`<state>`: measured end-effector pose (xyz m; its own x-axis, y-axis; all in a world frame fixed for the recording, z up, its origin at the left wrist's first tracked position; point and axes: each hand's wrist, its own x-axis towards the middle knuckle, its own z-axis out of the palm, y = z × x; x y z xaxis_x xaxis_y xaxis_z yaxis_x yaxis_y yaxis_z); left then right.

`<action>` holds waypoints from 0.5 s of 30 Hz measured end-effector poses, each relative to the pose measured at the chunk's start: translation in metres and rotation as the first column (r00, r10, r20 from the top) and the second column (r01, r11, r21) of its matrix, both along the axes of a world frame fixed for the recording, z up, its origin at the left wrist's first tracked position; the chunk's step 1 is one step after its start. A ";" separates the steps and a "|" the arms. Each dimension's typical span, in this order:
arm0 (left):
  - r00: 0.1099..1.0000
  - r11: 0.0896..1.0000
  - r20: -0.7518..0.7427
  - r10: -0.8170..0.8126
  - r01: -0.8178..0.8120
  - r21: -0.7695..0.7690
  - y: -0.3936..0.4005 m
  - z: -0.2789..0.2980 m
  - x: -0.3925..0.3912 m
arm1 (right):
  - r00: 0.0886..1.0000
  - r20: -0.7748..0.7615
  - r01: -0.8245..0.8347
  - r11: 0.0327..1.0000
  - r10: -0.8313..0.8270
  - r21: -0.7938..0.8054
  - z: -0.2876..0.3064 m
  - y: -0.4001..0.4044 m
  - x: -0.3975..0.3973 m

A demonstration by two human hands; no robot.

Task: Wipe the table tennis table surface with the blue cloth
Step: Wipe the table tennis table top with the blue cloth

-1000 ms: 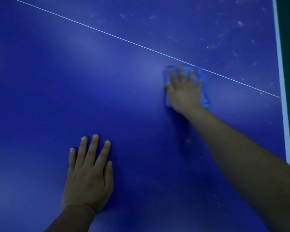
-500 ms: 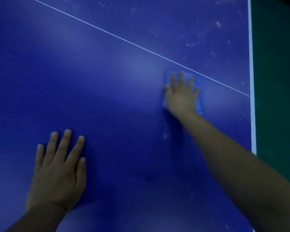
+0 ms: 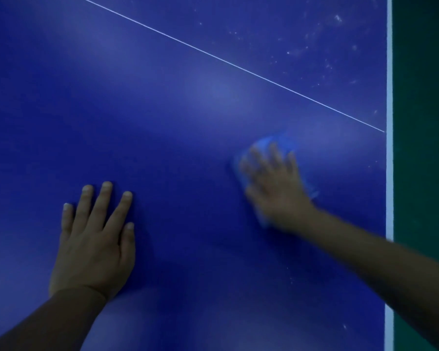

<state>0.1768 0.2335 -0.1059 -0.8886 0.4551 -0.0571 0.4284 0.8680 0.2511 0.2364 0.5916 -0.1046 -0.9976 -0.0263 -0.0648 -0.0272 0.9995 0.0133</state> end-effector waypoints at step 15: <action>1.000 0.999 0.005 0.006 -0.006 0.039 -0.002 -0.003 0.001 | 0.904 -0.049 -0.427 0.903 0.426 -0.040 -0.002 -0.037 0.013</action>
<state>0.1775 0.2320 -0.1092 -0.8912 0.4516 -0.0434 0.4219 0.8601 0.2866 0.2493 0.5546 -0.1063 -0.8919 -0.4520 -0.0151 -0.4515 0.8919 -0.0250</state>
